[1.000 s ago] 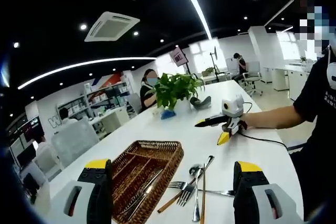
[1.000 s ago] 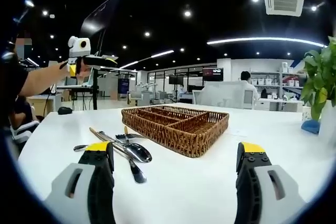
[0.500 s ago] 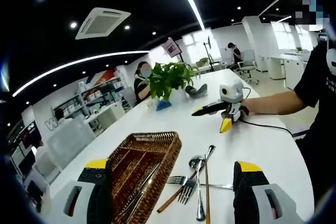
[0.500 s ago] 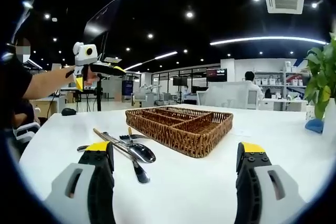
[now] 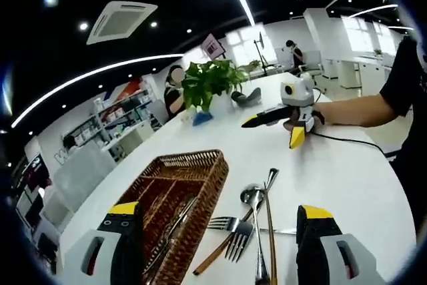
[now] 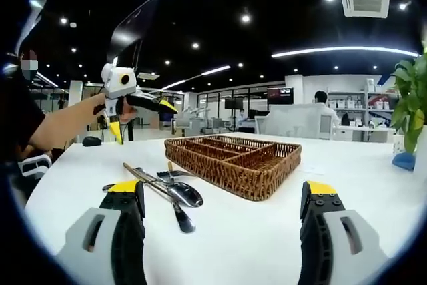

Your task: Arrange the knives, forks, and spoons in their matching storage slots by inserting each utensil handle-first until every utensil is classified and aligned in the correct compartment

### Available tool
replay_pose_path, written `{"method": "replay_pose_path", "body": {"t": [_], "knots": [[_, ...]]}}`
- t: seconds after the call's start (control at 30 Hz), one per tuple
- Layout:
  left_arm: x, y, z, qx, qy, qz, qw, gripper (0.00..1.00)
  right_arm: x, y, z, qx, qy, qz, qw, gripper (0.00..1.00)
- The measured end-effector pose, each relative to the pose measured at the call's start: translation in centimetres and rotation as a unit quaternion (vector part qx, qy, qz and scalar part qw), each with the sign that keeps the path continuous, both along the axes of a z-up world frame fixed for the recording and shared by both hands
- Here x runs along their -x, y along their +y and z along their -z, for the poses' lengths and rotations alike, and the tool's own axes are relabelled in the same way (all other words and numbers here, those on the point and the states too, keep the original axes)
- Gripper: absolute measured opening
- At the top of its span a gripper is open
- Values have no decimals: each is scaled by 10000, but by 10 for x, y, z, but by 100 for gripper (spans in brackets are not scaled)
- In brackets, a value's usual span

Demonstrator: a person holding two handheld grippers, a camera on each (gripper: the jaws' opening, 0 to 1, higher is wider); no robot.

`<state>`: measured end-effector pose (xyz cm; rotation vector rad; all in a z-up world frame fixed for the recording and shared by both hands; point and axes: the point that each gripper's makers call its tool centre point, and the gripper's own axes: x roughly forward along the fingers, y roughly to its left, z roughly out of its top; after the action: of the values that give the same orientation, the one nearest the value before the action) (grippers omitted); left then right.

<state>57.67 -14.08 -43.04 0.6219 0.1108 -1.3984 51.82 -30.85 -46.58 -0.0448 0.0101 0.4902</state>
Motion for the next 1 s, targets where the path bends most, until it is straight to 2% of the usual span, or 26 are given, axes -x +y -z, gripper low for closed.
{"method": "replay_pose_path", "body": {"t": [0.07,0.1,0.13,0.27,0.3,0.33,0.43,0.53,0.57,0.7,0.77,1.0], "knots": [[-3,-6,-3,95,-31,67,9999,95,1,2,1,21,11,-42,10000,100],[-3,-11,-6,325,153,62,9993,97,1,4,3,62,28,-94,9999,100],[-1,-11,-3,316,271,92,9991,97,2,7,4,95,51,-143,9998,100],[0,-15,12,240,203,117,9994,97,3,12,7,214,79,-242,9994,100],[-1,-16,13,293,117,122,9994,94,3,13,8,240,90,-247,9994,100],[-6,-19,11,500,64,32,9987,92,3,14,10,297,114,-264,9991,100],[-9,-22,15,739,267,22,9969,90,3,15,11,322,127,-288,9990,100],[-10,-24,24,628,342,52,9974,88,3,15,11,314,117,-282,9990,100],[-9,-24,31,451,313,82,9985,85,3,15,11,313,122,-283,9990,100],[-10,-33,47,412,293,147,9986,82,2,14,11,252,134,-270,9992,100],[-12,-35,51,370,119,127,9992,79,2,13,11,230,155,-252,9993,100],[-3,-42,63,171,25,224,9996,74,2,12,9,124,172,-258,9994,100]]}}
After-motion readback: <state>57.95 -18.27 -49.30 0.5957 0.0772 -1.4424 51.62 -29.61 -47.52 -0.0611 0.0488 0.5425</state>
